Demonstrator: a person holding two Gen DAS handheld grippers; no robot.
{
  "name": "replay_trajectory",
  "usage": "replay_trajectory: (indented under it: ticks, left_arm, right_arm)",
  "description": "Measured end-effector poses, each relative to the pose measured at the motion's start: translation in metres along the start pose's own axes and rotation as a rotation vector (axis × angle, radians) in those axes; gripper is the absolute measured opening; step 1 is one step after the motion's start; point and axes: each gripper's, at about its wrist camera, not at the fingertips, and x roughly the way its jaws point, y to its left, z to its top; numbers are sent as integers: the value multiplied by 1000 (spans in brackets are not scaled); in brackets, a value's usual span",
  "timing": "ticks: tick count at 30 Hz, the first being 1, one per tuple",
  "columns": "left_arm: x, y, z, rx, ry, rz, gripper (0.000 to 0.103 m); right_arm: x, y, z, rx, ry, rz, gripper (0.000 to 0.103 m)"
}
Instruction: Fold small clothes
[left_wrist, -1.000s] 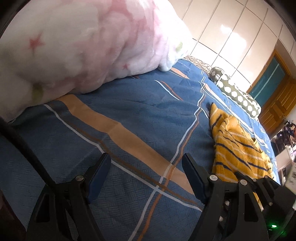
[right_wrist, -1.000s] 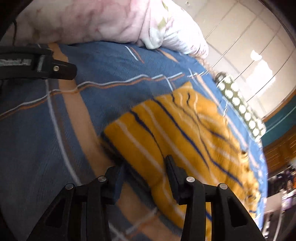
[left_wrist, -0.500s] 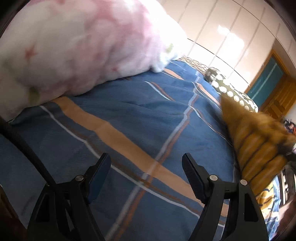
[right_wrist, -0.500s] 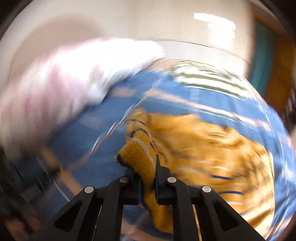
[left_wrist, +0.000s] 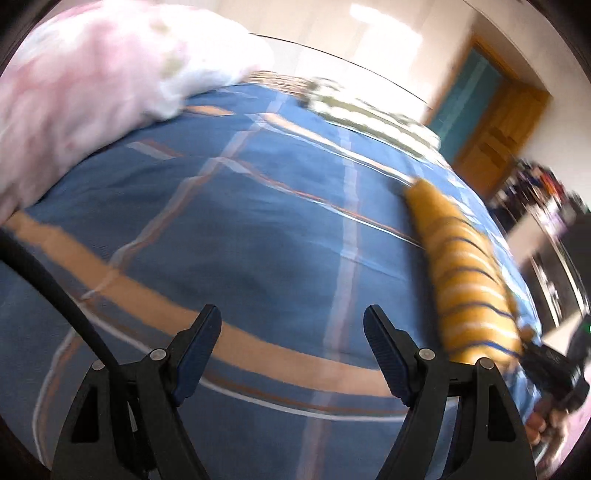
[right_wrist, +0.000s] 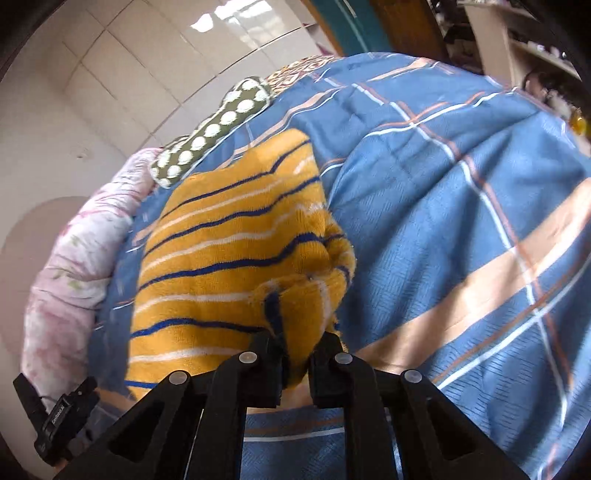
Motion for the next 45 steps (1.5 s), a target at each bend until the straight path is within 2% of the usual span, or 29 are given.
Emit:
replay_trajectory:
  ticks: [2, 6, 10, 13, 15, 16, 17, 20, 23, 25, 28, 29, 30, 31, 32, 34, 36, 38, 39, 41, 42, 43, 45]
  left_arm:
    - [-2, -31, 2, 72, 11, -17, 78]
    - [5, -86, 14, 140, 60, -77, 79]
    - [43, -132, 28, 167, 130, -131, 80]
    - [77, -146, 36, 178, 202, -137, 80]
    - [84, -141, 46, 115, 203, -198, 80]
    - [87, -138, 51, 96, 201, -224, 80]
    - [90, -135, 57, 84, 200, -250, 82]
    - [108, -132, 74, 86, 208, -288, 91]
    - [135, -139, 82, 116, 291, -357, 91]
    - [149, -147, 84, 138, 340, -412, 91]
    - [173, -162, 73, 153, 428, -462, 91]
    - [179, -167, 66, 170, 455, -464, 84]
    - [179, -170, 64, 181, 433, -461, 81]
    - [174, -171, 64, 181, 416, -463, 73]
    - [170, -170, 69, 162, 408, -475, 64]
    - [162, -170, 86, 120, 392, -530, 58]
    - [158, -174, 100, 108, 373, -546, 58]
    - [161, -176, 110, 108, 353, -521, 65]
    - [166, -175, 111, 116, 348, -464, 67]
    - [182, -173, 103, 146, 365, -317, 69]
    - [189, -169, 98, 153, 377, -295, 72]
    - [190, -164, 95, 132, 374, -320, 74]
    - [182, -150, 96, 52, 382, -359, 74]
  right_arm:
    - [-10, 0, 1, -40, -2, 26, 19]
    - [-42, -9, -5, -81, -58, 67, 21]
    - [-63, -10, 2, -132, -113, 49, 21]
    - [-66, -14, 17, -130, -124, 44, 22]
    - [-67, -21, 30, -103, -137, 63, 37]
    - [-62, -25, 39, -91, -128, 86, 54]
    - [-56, -28, 45, -88, -115, 102, 62]
    - [-17, -33, 67, -74, -41, 118, 62]
    - [32, -31, 84, -32, 61, 175, 62]
    - [51, -24, 90, -40, 85, 198, 62]
    - [88, -15, 94, -58, 183, 211, 61]
    - [93, -15, 95, -44, 190, 214, 49]
    - [95, -15, 97, -21, 214, 248, 39]
    - [92, -14, 99, 3, 227, 267, 30]
    - [83, -8, 103, -13, 210, 287, 26]
    - [63, 6, 112, -67, 160, 331, 25]
    - [50, 17, 122, -89, 109, 349, 25]
    - [47, 21, 133, -97, 62, 327, 30]
    - [53, 20, 137, -101, 56, 285, 33]
    - [72, 15, 136, -128, 81, 161, 38]
    - [83, 9, 133, -135, 109, 79, 38]
    - [88, 4, 130, -128, 129, 61, 42]
    - [75, -6, 130, -81, 100, 101, 42]
